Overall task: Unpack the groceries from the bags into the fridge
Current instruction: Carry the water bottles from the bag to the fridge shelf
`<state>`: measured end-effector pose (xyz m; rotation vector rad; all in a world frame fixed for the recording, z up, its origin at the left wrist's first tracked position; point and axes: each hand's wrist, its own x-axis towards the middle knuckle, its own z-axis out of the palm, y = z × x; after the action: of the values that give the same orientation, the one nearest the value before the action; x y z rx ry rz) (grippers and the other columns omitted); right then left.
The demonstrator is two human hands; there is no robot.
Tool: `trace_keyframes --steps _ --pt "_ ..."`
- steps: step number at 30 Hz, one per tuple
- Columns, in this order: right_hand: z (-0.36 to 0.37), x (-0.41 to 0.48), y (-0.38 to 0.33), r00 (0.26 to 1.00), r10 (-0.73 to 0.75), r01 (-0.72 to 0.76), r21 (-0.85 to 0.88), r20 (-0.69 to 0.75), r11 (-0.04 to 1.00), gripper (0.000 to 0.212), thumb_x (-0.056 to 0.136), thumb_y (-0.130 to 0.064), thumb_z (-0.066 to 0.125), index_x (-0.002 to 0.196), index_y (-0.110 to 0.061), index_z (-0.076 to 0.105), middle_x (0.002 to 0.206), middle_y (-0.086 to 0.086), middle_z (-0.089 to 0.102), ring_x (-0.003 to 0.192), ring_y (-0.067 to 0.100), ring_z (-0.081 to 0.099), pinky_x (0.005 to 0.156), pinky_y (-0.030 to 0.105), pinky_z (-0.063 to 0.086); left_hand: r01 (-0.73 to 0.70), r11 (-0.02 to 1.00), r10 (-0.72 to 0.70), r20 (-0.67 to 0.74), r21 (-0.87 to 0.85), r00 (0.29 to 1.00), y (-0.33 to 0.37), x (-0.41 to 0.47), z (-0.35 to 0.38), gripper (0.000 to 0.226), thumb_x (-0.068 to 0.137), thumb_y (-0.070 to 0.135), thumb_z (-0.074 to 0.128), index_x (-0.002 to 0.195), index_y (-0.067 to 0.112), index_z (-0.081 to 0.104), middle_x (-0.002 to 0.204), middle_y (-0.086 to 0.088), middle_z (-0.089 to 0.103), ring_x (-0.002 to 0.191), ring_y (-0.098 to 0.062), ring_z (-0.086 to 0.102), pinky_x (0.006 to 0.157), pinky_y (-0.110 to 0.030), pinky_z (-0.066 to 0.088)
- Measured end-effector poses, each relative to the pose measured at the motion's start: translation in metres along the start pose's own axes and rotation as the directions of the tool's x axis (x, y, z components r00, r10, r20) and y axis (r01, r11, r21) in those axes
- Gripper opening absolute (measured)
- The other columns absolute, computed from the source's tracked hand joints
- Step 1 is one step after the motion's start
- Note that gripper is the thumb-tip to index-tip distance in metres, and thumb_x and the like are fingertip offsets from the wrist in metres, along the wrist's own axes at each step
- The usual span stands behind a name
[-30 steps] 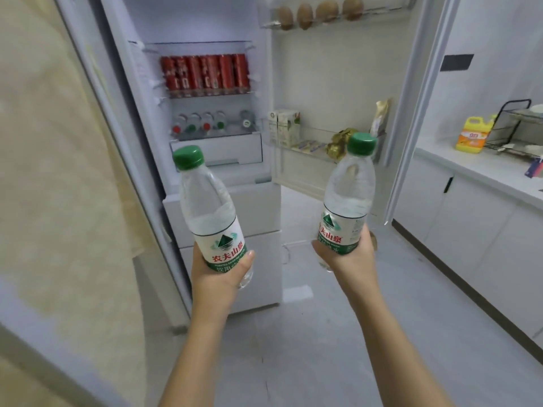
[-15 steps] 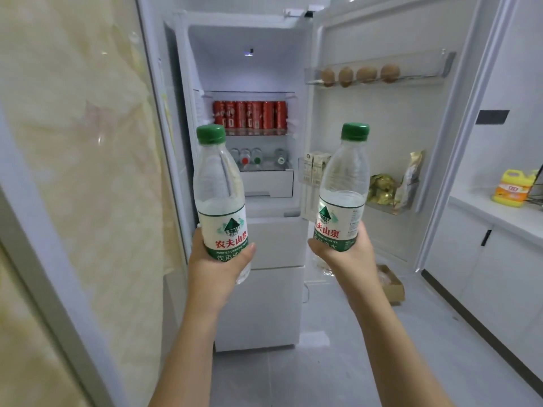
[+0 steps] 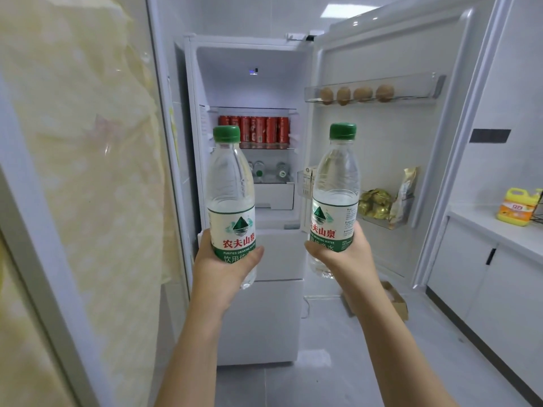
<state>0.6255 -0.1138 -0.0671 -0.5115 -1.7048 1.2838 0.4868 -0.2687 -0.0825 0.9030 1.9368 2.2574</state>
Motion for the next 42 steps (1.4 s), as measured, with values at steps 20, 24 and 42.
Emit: trace_keyframes --steps 20,24,42 --pt "-0.014 0.026 0.011 0.997 -0.009 0.008 0.008 0.078 1.0 0.048 0.067 -0.013 0.082 0.107 -0.024 0.058 0.091 -0.007 0.071 0.081 0.008 0.068 0.063 0.022 0.052 0.036 0.998 -0.036 -0.011 0.047 0.999 0.0 0.012 0.028 0.058 0.063 0.018 0.091 0.112 0.016 0.059 0.098 0.001 0.072 0.092 -0.019 0.069 0.082 -0.041 0.057" --pt "-0.007 0.043 0.019 0.997 -0.014 0.015 -0.001 0.072 1.0 0.047 0.068 -0.012 0.083 0.105 -0.025 0.058 0.089 -0.008 0.07 0.077 0.005 0.067 0.059 0.018 0.051 0.037 0.998 -0.034 -0.047 0.053 0.998 -0.01 0.029 0.029 0.063 0.052 0.034 0.085 0.108 0.02 0.059 0.095 0.003 0.072 0.089 -0.018 0.07 0.082 -0.044 0.057" --pt "0.097 0.195 0.085 1.0 0.022 -0.022 -0.013 0.001 1.0 0.05 0.058 -0.02 0.079 0.103 -0.023 0.058 0.09 -0.003 0.072 0.082 0.013 0.069 0.066 0.027 0.054 0.068 0.996 -0.068 -0.005 0.063 0.998 -0.103 0.214 0.034 0.057 0.056 0.032 0.088 0.104 0.03 0.058 0.087 0.019 0.071 0.085 -0.009 0.069 0.073 -0.035 0.057"
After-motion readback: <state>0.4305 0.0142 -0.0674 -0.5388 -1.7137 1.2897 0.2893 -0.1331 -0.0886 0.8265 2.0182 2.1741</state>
